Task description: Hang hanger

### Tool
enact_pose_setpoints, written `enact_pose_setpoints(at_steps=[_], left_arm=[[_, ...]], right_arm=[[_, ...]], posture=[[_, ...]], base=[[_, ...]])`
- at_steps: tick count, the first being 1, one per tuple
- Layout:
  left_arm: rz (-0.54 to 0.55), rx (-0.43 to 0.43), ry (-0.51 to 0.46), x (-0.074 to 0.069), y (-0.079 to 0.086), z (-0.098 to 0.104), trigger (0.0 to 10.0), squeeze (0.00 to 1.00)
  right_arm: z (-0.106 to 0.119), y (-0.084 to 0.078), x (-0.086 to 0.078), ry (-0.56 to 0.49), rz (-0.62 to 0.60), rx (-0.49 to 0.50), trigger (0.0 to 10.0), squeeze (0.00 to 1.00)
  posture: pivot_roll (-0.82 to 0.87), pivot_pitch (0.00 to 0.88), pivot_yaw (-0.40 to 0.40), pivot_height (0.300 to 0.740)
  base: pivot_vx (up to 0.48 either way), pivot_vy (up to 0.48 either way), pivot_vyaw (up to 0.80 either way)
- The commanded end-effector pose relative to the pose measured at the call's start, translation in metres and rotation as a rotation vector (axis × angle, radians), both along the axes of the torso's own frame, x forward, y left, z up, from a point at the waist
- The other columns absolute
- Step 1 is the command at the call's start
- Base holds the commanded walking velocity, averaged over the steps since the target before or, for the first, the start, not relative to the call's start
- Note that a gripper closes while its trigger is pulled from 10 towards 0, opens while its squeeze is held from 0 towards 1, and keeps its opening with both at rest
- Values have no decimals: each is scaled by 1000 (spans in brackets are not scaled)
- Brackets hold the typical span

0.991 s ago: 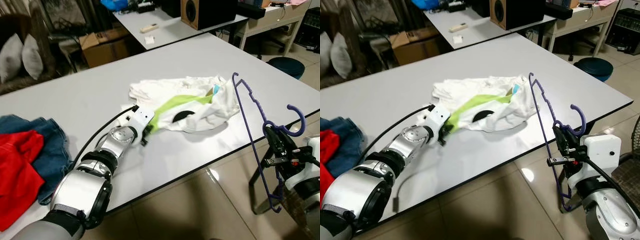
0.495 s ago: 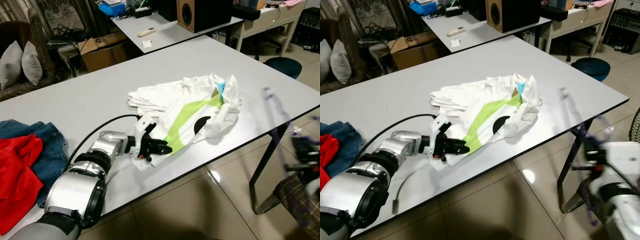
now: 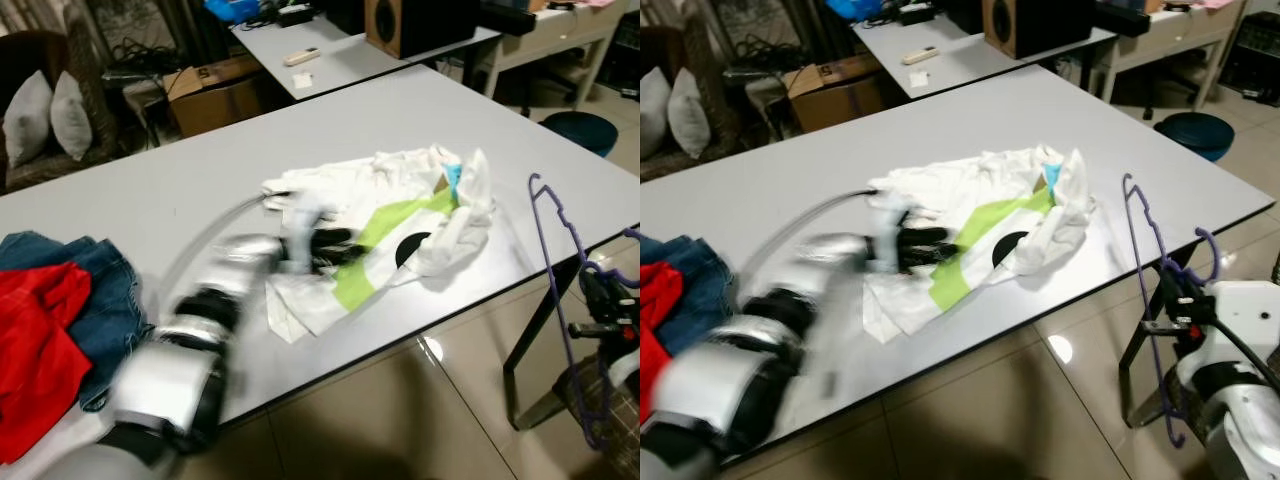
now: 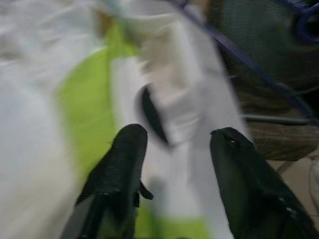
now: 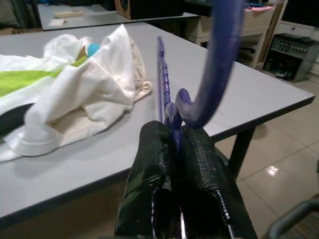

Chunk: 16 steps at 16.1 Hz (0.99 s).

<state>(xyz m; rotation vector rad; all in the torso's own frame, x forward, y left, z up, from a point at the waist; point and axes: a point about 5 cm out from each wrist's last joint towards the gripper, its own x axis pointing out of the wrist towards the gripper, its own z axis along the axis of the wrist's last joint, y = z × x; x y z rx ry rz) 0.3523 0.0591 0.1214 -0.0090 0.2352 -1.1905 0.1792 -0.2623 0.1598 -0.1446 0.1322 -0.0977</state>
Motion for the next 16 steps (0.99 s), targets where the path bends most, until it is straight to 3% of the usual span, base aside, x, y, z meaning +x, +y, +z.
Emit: enact_pose_setpoints(at_steps=[1, 4, 5, 6, 10, 11, 12, 16], left_arm=[[17, 41, -4, -2, -7, -6, 10000, 1000], [116, 117, -5, -5, -18, -20, 10000, 1000], [130, 186, -28, -8, -20, -27, 10000, 914], [145, 247, -49, -11, -21, -36, 10000, 0], [231, 350, -97, -10, -16, -44, 10000, 0], [257, 367, -113, -8, -13, -44, 4314, 0], [290, 379, -130, -6, -10, -43, 0, 0], [350, 328, -97, -3, -3, -41, 0, 0]], right_arm=[[0, 4, -2, 6, 7, 12, 10000, 0], [0, 6, -5, 9, 9, 11, 10000, 0], [0, 7, -7, 12, 7, 10, 10000, 0], [0, 8, -8, 12, 7, 11, 10000, 0], [1, 7, -12, 14, -1, 7, 10000, 0], [2, 6, -12, 14, -3, 7, 10000, 0], [2, 6, -11, 13, -3, 7, 10000, 0], [3, 10, -7, 7, 23, 14, 10000, 0]], posture=[[-255, 0, 175, 740], [-281, 0, 185, 740], [-289, 0, 188, 740], [-299, 0, 192, 740], [-309, 0, 195, 740], [-305, 0, 190, 740], [-303, 0, 187, 740], [-294, 0, 175, 740]], base=[[0, 0, 0], [0, 0, 0], [0, 0, 0], [0, 0, 0], [0, 0, 0], [0, 0, 0], [0, 0, 0], [0, 0, 0]])
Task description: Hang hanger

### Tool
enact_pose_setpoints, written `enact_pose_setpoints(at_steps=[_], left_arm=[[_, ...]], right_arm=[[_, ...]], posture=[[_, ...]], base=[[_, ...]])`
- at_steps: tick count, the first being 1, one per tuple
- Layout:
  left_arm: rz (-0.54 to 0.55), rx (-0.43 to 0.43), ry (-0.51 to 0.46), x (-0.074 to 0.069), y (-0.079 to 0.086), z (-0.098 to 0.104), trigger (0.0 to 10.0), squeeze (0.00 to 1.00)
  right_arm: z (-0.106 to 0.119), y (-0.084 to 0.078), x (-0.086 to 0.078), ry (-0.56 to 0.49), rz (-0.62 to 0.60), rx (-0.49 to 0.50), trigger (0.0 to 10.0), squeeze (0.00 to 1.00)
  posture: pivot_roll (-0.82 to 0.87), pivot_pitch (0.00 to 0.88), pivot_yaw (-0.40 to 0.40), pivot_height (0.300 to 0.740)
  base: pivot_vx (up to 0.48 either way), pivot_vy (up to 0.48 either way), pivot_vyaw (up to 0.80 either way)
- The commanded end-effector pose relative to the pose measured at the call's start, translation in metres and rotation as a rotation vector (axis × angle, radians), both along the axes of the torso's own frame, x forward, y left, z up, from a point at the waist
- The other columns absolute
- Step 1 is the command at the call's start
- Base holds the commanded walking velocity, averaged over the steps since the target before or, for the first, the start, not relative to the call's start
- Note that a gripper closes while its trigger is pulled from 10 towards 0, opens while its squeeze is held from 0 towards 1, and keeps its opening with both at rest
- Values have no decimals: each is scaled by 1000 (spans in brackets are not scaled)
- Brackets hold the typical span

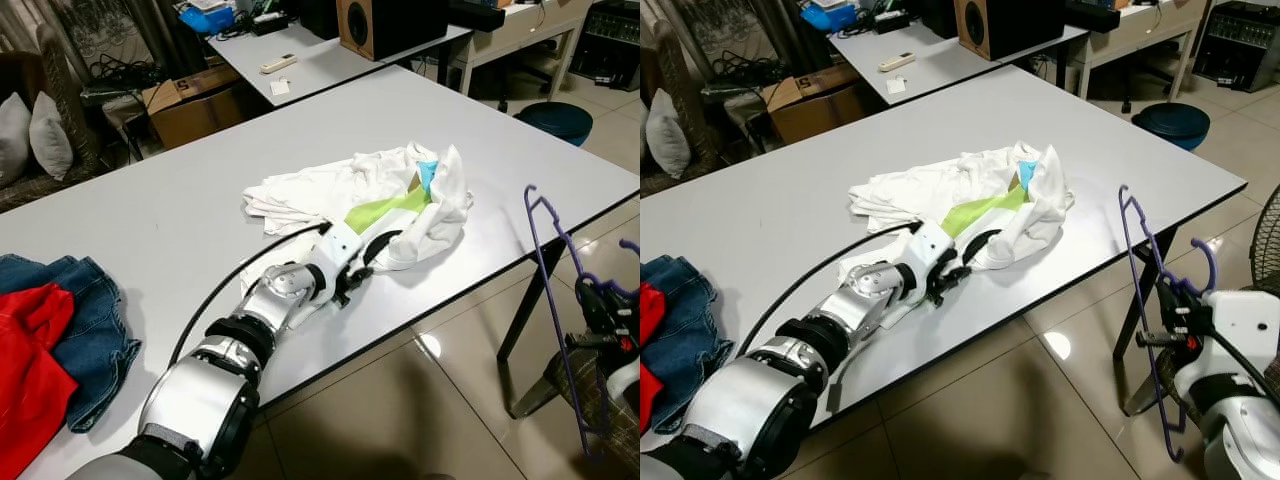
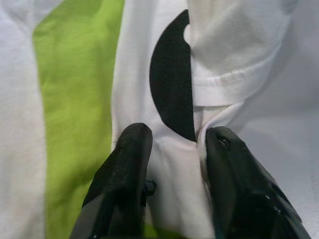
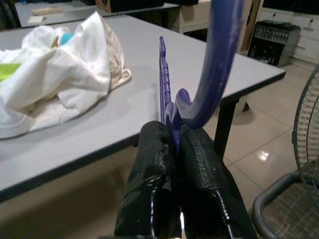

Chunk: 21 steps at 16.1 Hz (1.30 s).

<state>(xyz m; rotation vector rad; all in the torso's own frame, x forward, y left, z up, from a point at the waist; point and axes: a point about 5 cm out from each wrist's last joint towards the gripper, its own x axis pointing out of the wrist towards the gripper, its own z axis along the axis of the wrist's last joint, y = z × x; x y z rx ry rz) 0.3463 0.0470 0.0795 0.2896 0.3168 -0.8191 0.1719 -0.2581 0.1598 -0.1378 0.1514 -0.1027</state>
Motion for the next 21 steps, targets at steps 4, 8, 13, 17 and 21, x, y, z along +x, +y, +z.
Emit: enact_pose_setpoints(at_steps=[4, 8, 13, 17, 21], left_arm=[[-17, 0, 52, -1, 16, -5, 0, 0], [27, -88, 76, 6, 27, 3, 0, 0], [89, -186, 51, 20, 58, 23, 0, 0], [-7, -527, 34, 32, 74, 71, 0, 0], [-22, -247, -1, 24, 54, 44, 10000, 431]], right_arm=[[3, 6, 1, -6, 50, 2, 10000, 0], [3, 6, 3, -11, 52, 2, 10000, 0], [3, 7, 7, -21, 63, 9, 10000, 0], [4, 8, 15, -39, 77, 20, 10000, 0], [2, 14, 24, -39, 107, 32, 10000, 0]], posture=[[-291, 0, 169, 740], [-290, 0, 168, 740], [-274, 0, 158, 740], [-239, 0, 138, 740], [-226, 0, 131, 740]], base=[[0, 0, 0], [0, 0, 0], [0, 0, 0], [0, 0, 0], [0, 0, 0]])
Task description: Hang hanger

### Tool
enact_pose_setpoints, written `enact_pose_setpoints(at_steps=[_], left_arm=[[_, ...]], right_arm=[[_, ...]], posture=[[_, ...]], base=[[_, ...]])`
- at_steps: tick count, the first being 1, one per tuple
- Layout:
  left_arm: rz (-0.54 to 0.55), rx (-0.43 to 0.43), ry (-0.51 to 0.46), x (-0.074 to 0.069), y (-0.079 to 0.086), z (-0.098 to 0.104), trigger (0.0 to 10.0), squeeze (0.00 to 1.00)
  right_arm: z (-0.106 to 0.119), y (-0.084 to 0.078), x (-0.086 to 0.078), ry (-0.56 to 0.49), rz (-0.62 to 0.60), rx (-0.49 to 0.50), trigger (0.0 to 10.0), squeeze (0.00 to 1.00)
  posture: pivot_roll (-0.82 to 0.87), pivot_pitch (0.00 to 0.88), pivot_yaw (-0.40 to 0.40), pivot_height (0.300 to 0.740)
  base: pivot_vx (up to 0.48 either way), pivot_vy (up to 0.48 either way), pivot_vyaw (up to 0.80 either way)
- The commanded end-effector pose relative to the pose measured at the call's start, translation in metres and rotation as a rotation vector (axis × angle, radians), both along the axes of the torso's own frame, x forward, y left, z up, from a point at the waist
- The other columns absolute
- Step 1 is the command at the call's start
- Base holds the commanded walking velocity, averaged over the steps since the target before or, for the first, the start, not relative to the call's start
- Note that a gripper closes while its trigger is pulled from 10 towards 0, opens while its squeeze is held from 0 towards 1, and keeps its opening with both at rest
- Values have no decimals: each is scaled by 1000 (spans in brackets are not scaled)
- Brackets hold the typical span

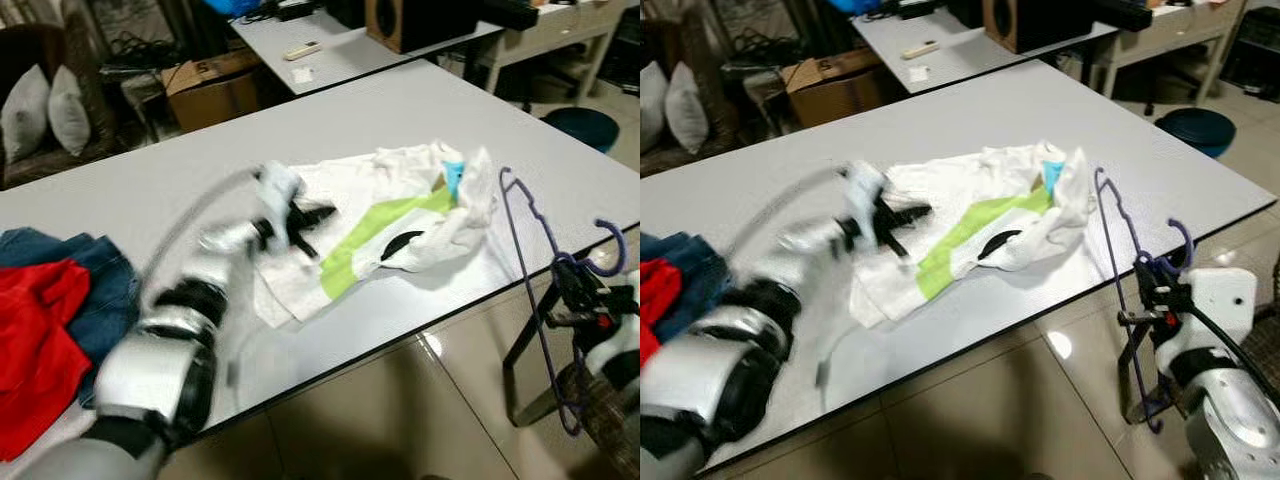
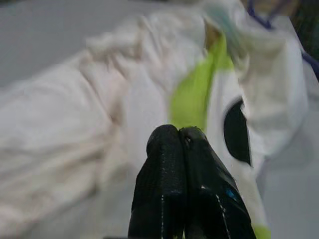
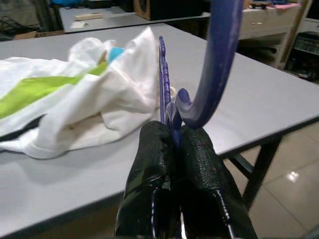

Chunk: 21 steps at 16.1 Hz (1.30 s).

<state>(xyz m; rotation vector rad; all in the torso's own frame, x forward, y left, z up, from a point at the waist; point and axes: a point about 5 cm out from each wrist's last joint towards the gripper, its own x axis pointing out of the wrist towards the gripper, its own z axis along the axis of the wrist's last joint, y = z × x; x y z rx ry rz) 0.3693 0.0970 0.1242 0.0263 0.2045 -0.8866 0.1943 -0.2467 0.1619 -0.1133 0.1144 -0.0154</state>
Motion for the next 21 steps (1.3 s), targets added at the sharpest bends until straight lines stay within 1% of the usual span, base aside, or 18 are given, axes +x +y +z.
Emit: enact_pose_setpoints(at_steps=[1, 2, 3, 5, 7, 9, 21], left_arm=[[26, 31, -3, 0, 0, -3, 10000, 1000], [50, 14, 26, -2, -5, -9, 10000, 1000], [60, 29, 38, -4, -7, -14, 10000, 1000], [41, 149, 41, -13, -12, -33, 10000, 1000], [19, 194, 37, -17, -9, -39, 10000, 1000], [23, 200, 39, -17, -5, -40, 10000, 1000], [23, 200, 39, -17, -5, -40, 10000, 1000]], right_arm=[[0, 4, 2, -5, 25, 2, 10000, 0], [-2, 7, 3, 2, 30, -2, 10000, 0], [-5, 9, 3, 15, 36, -9, 10000, 0], [-12, 17, 5, 43, 39, -36, 10000, 0], [-11, 20, 7, 24, 20, -23, 10000, 0], [-11, 22, 8, 20, 23, -18, 10000, 0], [-11, 22, 8, 20, 23, -18, 10000, 0]], posture=[[-229, 0, 133, 740], [-230, 0, 134, 740], [-234, 0, 137, 740], [-244, 0, 148, 740], [-238, 0, 147, 740], [-238, 0, 143, 740], [-238, 0, 143, 740]], base=[[0, 0, 0], [0, 0, 0], [0, 0, 0], [0, 0, 0], [0, 0, 0], [0, 0, 0], [0, 0, 0]])
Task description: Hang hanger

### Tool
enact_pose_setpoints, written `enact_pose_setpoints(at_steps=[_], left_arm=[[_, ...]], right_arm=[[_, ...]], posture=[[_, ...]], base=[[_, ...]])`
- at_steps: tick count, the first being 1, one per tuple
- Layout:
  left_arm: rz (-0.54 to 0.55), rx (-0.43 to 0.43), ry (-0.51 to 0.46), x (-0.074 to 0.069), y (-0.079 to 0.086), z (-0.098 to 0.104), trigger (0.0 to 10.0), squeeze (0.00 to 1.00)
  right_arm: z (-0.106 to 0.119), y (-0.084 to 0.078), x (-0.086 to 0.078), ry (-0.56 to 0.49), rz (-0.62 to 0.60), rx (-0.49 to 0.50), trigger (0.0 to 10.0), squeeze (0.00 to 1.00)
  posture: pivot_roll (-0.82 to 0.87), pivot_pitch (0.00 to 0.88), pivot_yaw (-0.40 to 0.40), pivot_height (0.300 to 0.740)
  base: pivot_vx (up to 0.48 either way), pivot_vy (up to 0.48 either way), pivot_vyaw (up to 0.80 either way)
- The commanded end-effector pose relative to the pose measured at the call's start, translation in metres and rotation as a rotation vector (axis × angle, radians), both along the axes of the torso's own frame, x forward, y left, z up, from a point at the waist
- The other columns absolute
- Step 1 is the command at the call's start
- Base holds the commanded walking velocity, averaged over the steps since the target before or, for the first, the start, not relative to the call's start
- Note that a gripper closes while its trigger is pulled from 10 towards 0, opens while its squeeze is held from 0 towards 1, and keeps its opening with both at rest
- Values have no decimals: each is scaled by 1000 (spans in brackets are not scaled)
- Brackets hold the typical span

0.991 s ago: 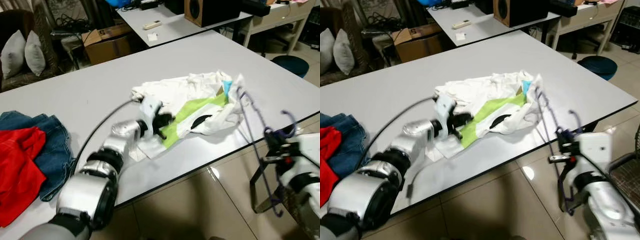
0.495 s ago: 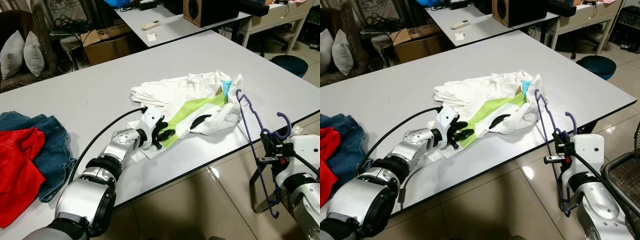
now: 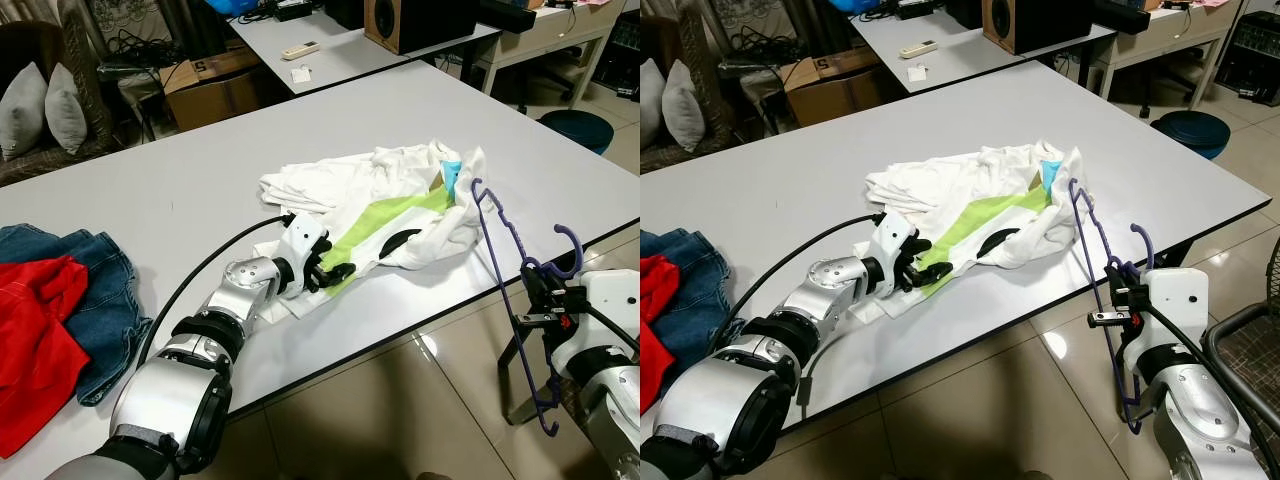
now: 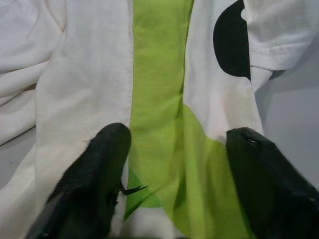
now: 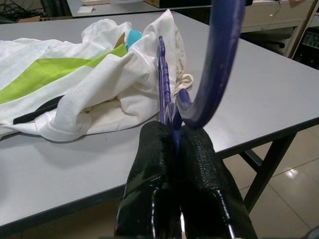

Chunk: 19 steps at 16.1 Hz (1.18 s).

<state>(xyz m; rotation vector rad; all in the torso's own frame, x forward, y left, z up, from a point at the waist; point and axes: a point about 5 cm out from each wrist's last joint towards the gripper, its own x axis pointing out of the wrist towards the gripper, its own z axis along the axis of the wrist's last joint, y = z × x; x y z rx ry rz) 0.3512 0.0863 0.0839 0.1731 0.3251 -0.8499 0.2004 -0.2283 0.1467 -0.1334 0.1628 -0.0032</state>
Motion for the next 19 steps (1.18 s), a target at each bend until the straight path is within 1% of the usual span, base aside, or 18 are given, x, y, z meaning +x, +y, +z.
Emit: enact_pose_setpoints(at_steps=[1, 6, 7, 9, 11, 15, 19], left_arm=[[5, 19, -5, 1, 5, 0, 10000, 1000], [9, 25, -6, 0, 7, -2, 10000, 1000], [-51, 63, 99, -21, 25, -30, 0, 0], [-69, 66, 115, -25, 28, -33, 0, 0], [-65, 66, 115, -23, 29, -32, 0, 0], [-33, 45, 76, -18, 30, -24, 0, 0], [-23, 39, 64, -18, 32, -24, 0, 0]], right_arm=[[4, 4, 2, -28, 13, 1, 10000, 0], [3, 5, 2, -28, 14, 0, 10000, 0], [0, 15, 16, 7, 115, 12, 10000, 0], [1, 14, 17, 7, 117, 11, 10000, 0], [2, 13, 16, 3, 113, 8, 10000, 0], [1, 9, 16, 11, 117, -2, 10000, 0], [1, 8, 14, -4, 90, -2, 10000, 0]], posture=[[-238, 0, 143, 740], [-238, 0, 141, 740], [-163, 0, 18, 740], [-171, 0, 24, 740], [-174, 0, 30, 740], [-160, 0, 28, 740], [-176, 0, 48, 740]], base=[[0, 0, 0], [0, 0, 0], [0, 0, 0], [0, 0, 0], [0, 0, 0], [0, 0, 0], [0, 0, 0]])
